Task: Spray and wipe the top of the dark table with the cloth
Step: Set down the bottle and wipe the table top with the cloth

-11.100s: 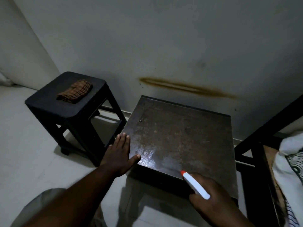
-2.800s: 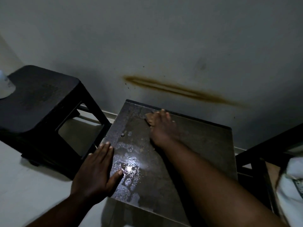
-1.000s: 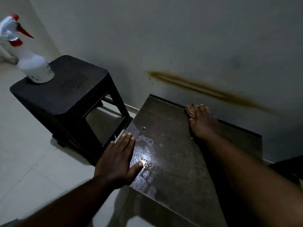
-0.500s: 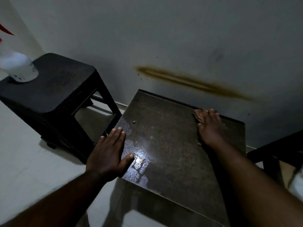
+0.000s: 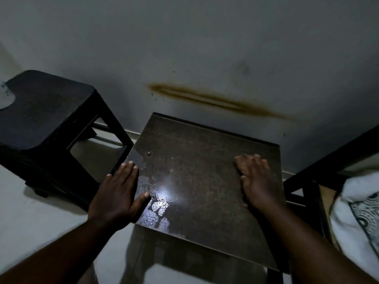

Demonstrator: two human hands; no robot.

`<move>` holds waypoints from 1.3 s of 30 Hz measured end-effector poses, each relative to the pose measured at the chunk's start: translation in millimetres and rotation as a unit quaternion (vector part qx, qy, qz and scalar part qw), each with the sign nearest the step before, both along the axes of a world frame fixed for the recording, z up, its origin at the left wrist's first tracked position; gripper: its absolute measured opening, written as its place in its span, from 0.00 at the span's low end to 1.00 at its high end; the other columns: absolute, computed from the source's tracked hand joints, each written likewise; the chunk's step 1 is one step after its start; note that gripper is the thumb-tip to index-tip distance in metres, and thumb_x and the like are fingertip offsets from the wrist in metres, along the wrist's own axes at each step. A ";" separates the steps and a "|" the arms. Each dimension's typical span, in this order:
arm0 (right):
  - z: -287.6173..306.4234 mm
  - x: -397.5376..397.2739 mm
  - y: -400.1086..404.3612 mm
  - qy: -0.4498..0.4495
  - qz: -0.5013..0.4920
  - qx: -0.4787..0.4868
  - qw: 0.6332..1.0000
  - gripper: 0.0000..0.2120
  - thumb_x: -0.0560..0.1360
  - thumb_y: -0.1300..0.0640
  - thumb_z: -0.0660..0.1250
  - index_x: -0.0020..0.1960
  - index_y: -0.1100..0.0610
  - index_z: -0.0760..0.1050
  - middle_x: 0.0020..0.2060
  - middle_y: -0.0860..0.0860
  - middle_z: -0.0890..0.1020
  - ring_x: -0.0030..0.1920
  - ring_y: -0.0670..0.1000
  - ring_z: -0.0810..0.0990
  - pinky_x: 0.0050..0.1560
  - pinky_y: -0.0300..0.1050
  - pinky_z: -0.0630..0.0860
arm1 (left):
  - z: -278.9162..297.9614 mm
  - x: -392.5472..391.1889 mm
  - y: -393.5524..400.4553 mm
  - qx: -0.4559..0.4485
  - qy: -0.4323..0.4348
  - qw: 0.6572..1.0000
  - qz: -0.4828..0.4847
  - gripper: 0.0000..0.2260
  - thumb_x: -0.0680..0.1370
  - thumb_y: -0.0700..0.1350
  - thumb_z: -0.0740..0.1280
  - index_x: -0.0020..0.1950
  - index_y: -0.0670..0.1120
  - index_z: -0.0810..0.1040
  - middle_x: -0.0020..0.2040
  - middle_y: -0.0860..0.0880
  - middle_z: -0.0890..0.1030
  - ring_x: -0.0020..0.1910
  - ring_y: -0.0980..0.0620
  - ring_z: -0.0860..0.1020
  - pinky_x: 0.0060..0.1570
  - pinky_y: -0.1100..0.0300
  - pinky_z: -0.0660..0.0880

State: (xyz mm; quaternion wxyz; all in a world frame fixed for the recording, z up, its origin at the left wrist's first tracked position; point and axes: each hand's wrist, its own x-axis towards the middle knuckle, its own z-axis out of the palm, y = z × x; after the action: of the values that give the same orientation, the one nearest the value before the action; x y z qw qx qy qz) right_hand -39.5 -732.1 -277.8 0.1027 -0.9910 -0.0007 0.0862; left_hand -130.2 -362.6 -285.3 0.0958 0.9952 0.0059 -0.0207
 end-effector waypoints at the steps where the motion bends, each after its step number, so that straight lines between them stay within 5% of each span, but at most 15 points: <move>1: 2.9 0.4 -5.5 -0.013 -0.064 0.000 0.998 0.30 0.79 0.49 0.56 0.79 0.50 0.52 0.80 0.51 0.52 0.79 0.53 0.48 0.76 0.58 0.56 | 0.0 0.1 0.2 0.002 0.000 1.000 -0.002 0.40 0.75 0.70 0.46 0.79 0.45 0.57 0.80 0.47 0.53 0.78 0.50 0.50 0.73 0.46 0.55; 4: -1.8 -30.3 33.2 -0.016 -0.126 0.015 0.992 0.31 0.80 0.49 0.54 0.79 0.54 0.49 0.80 0.54 0.50 0.79 0.56 0.47 0.76 0.59 0.53 | -1.8 -0.3 1.6 0.004 0.003 1.000 -0.002 0.40 0.75 0.70 0.46 0.78 0.45 0.58 0.80 0.46 0.54 0.78 0.49 0.51 0.73 0.45 0.56; 8: -4.2 -111.5 112.6 -0.039 0.121 0.053 0.991 0.31 0.75 0.48 0.60 0.77 0.53 0.63 0.78 0.54 0.62 0.77 0.56 0.59 0.70 0.57 0.65 | -2.6 1.1 2.2 0.006 0.003 1.000 -0.002 0.40 0.75 0.69 0.47 0.78 0.44 0.59 0.79 0.45 0.56 0.78 0.48 0.53 0.72 0.45 0.57; 10: -2.2 -121.1 111.1 -0.027 0.191 0.040 0.980 0.32 0.73 0.46 0.60 0.77 0.50 0.63 0.78 0.50 0.61 0.78 0.52 0.55 0.70 0.54 0.64 | 0.5 0.4 1.9 0.013 0.014 1.000 -0.001 0.40 0.75 0.69 0.47 0.78 0.44 0.59 0.79 0.45 0.56 0.78 0.48 0.53 0.72 0.45 0.56; 13: -0.1 -111.7 78.7 0.009 0.116 0.038 0.992 0.32 0.78 0.46 0.56 0.79 0.43 0.49 0.79 0.44 0.44 0.78 0.47 0.38 0.75 0.50 0.52 | 11.5 5.8 5.4 0.023 0.006 1.000 -0.020 0.35 0.75 0.66 0.52 0.74 0.44 0.68 0.75 0.43 0.67 0.74 0.44 0.64 0.68 0.43 0.63; 16: 4.4 -112.4 76.0 0.020 0.015 0.017 1.000 0.33 0.79 0.45 0.53 0.80 0.46 0.44 0.80 0.47 0.43 0.79 0.49 0.39 0.75 0.52 0.50 | 27.8 43.9 28.1 0.041 -0.020 0.994 -0.097 0.25 0.76 0.61 0.53 0.62 0.48 0.77 0.59 0.44 0.80 0.57 0.42 0.78 0.53 0.49 0.72; 18: 5.9 -116.4 92.9 0.042 0.014 0.004 0.999 0.34 0.79 0.44 0.53 0.80 0.48 0.44 0.81 0.50 0.44 0.79 0.51 0.40 0.75 0.51 0.50 | 34.9 86.0 45.2 0.041 -0.016 0.987 -0.153 0.24 0.78 0.57 0.54 0.66 0.46 0.75 0.65 0.42 0.77 0.61 0.40 0.76 0.56 0.50 0.73; 21: 8.5 -116.3 119.7 0.047 0.067 0.007 0.997 0.34 0.76 0.47 0.58 0.80 0.51 0.54 0.80 0.52 0.53 0.79 0.54 0.48 0.73 0.54 0.58 | 29.9 156.8 49.1 0.086 0.003 0.972 -0.218 0.25 0.82 0.53 0.57 0.77 0.46 0.62 0.78 0.42 0.59 0.76 0.42 0.61 0.70 0.46 0.65; 25: 7.4 -110.4 158.3 0.006 0.158 -0.008 0.987 0.31 0.71 0.46 0.59 0.72 0.56 0.71 0.73 0.54 0.71 0.73 0.57 0.68 0.63 0.55 0.72 | 15.8 225.2 41.2 0.177 0.047 0.948 -0.261 0.33 0.79 0.66 0.48 0.80 0.51 0.48 0.81 0.48 0.48 0.79 0.48 0.51 0.73 0.46 0.58; 28: 2.1 -80.9 183.6 -0.022 0.206 -0.002 0.978 0.31 0.74 0.45 0.57 0.75 0.54 0.67 0.75 0.53 0.67 0.76 0.55 0.62 0.68 0.54 0.66 | 4.3 238.4 44.2 0.180 0.038 0.939 -0.291 0.39 0.74 0.71 0.38 0.79 0.50 0.44 0.81 0.48 0.47 0.79 0.49 0.49 0.72 0.45 0.56; 32: -1.9 -16.6 229.1 -0.026 0.198 0.031 0.979 0.31 0.79 0.45 0.51 0.80 0.51 0.49 0.80 0.51 0.51 0.79 0.52 0.45 0.75 0.52 0.51 | -5.7 246.6 53.8 0.118 0.027 0.939 -0.321 0.36 0.77 0.69 0.39 0.80 0.51 0.45 0.81 0.49 0.47 0.79 0.49 0.48 0.72 0.44 0.53; 39: 2.4 14.8 276.4 -0.018 0.282 0.011 0.959 0.32 0.80 0.44 0.53 0.80 0.53 0.49 0.81 0.53 0.49 0.79 0.53 0.44 0.75 0.51 0.46 | -9.2 259.6 59.1 0.094 0.018 0.929 -0.358 0.31 0.80 0.64 0.43 0.80 0.53 0.46 0.81 0.50 0.48 0.79 0.49 0.47 0.73 0.43 0.52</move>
State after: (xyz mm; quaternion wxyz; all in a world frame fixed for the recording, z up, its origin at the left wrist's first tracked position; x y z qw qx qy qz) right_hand -24.7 -455.7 -275.5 0.0847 -0.9506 -0.2834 0.0936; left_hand 129.4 -303.5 -294.5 -0.0117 0.9349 -0.3475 -0.0708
